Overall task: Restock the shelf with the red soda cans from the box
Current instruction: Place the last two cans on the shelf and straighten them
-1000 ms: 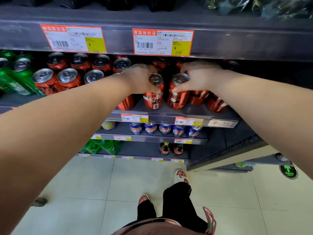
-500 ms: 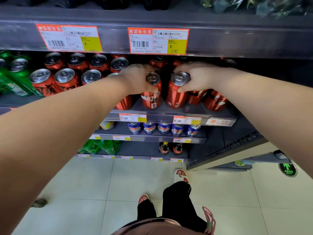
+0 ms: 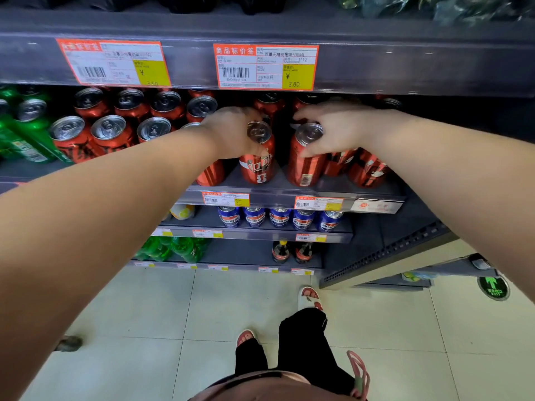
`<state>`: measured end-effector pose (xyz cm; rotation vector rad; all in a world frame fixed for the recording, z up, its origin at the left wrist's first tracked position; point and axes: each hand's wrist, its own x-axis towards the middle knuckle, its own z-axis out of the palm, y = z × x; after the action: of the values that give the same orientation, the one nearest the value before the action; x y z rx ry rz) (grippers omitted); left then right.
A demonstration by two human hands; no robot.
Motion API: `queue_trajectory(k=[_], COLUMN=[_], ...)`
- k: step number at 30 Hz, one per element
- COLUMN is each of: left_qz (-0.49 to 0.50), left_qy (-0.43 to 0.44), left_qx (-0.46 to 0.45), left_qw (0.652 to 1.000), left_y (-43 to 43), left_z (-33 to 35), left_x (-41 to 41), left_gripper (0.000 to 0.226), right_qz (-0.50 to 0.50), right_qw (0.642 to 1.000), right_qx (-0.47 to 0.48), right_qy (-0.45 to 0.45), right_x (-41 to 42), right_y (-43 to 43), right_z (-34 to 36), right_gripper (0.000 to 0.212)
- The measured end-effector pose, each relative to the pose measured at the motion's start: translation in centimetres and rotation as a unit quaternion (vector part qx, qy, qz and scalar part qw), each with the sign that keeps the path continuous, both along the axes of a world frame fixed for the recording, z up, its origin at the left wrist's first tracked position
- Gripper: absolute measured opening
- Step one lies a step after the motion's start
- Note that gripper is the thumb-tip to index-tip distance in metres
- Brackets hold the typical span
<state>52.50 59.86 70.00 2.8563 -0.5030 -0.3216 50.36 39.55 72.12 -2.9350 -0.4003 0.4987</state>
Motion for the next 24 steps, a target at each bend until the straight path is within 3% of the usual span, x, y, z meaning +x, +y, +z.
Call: queue_trajectory(k=[3,7,9,11,15,18,22,24], left_qz=[-0.003,0.001,0.002,0.003,0.0,0.0,-0.003,-0.002], left_qy=[-0.002,-0.002,-0.002,-0.003,-0.001,-0.002,0.001,0.004], left_qx=[0.001,-0.004,-0.003,0.002,0.0,0.0,-0.001,-0.007], left_qw=[1.0,1.0,1.0,1.0,1.0,1.0,1.0,1.0], left_y=[-0.03,-0.01,-0.05,-0.06,-0.06,0.01,0.05,0.11], left_z=[0.01,-0.03,-0.01,0.0,-0.05,-0.08,-0.2,-0.21], left_x=[-0.03,-0.05,-0.08,-0.1,-0.05,0.0,0.09,0.11], left_gripper=[0.071,0.072,0.073,0.073,0.072,0.073,0.072,0.072], right_qz=[-0.006,-0.003,-0.013,-0.037,-0.011,-0.007,-0.008,-0.001], right_qw=[0.998,1.0,0.999,0.996,0.999,1.0,0.999,0.999], right_qx=[-0.039,-0.003,-0.023,-0.061,0.005,-0.011,-0.007,0.007], right_qy=[-0.056,0.021,-0.026,-0.054,0.041,0.002,0.031,0.031], right_x=[-0.23,-0.41,-0.49,-0.58,-0.15,-0.01,-0.07,0.11], right_y=[0.18,-0.23,-0.34,0.1,0.07,-0.23,-0.12,-0.23], right_z=[-0.26,-0.12,-0.36,-0.43,-0.31,-0.66,-0.3,-0.34], right_gripper=[0.079,0.081,0.069,0.077,0.088,0.071,0.085,0.074])
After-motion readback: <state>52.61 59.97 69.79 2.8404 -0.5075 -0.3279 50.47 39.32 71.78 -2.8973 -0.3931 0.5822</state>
